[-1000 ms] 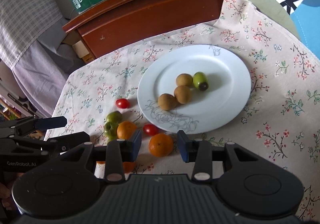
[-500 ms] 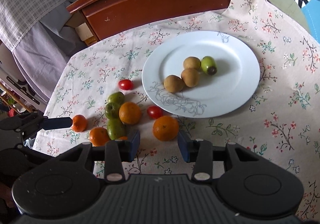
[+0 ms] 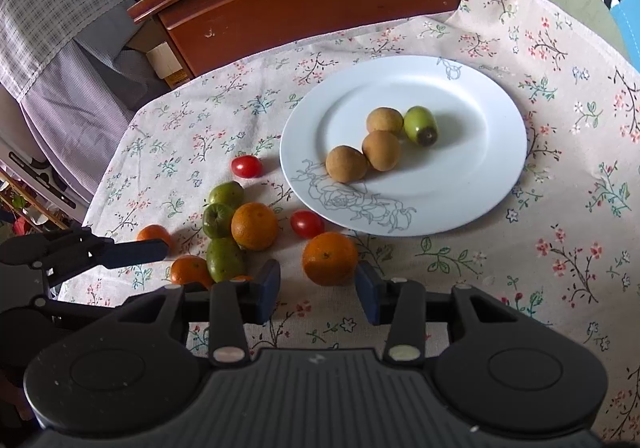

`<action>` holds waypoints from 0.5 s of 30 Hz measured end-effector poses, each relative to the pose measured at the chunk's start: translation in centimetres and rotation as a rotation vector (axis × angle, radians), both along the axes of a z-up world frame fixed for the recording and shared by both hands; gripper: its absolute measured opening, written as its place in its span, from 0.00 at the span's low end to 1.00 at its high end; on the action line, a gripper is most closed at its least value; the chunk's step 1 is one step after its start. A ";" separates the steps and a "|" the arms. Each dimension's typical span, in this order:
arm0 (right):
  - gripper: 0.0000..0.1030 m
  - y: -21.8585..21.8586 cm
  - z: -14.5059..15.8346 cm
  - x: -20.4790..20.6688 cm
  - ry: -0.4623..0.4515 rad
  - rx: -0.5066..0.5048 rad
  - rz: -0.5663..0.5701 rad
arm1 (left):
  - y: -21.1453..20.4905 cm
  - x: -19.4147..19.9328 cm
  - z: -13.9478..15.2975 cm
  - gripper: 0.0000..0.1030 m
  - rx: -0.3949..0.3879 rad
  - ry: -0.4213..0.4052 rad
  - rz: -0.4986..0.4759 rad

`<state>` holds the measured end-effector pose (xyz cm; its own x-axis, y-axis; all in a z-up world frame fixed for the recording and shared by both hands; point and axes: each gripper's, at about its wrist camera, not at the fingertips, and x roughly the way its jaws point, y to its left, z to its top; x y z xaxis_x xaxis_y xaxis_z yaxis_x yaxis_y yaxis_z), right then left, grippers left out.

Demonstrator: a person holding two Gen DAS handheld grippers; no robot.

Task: Organize fruits
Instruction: 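Grasp a tangerine with the left tool while the right tool grasps another tangerine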

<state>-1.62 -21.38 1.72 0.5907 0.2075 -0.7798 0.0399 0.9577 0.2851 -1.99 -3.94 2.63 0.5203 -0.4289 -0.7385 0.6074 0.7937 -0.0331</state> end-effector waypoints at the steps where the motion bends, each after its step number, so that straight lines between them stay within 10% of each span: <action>1: 0.41 0.0 0.0 0.1 0.001 0.003 -0.001 | -0.1 -0.1 0.0 0.46 0.001 -0.008 -0.007; 15: 0.43 0.0 -0.4 0.5 -0.001 -0.002 0.007 | -0.6 0.4 -1.5 0.40 0.038 0.016 -0.016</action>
<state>-1.11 -21.36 1.27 0.5903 0.2104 -0.7793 0.0325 0.9585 0.2834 -1.59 -4.55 1.11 0.5018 -0.4087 -0.7623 0.6196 0.7848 -0.0129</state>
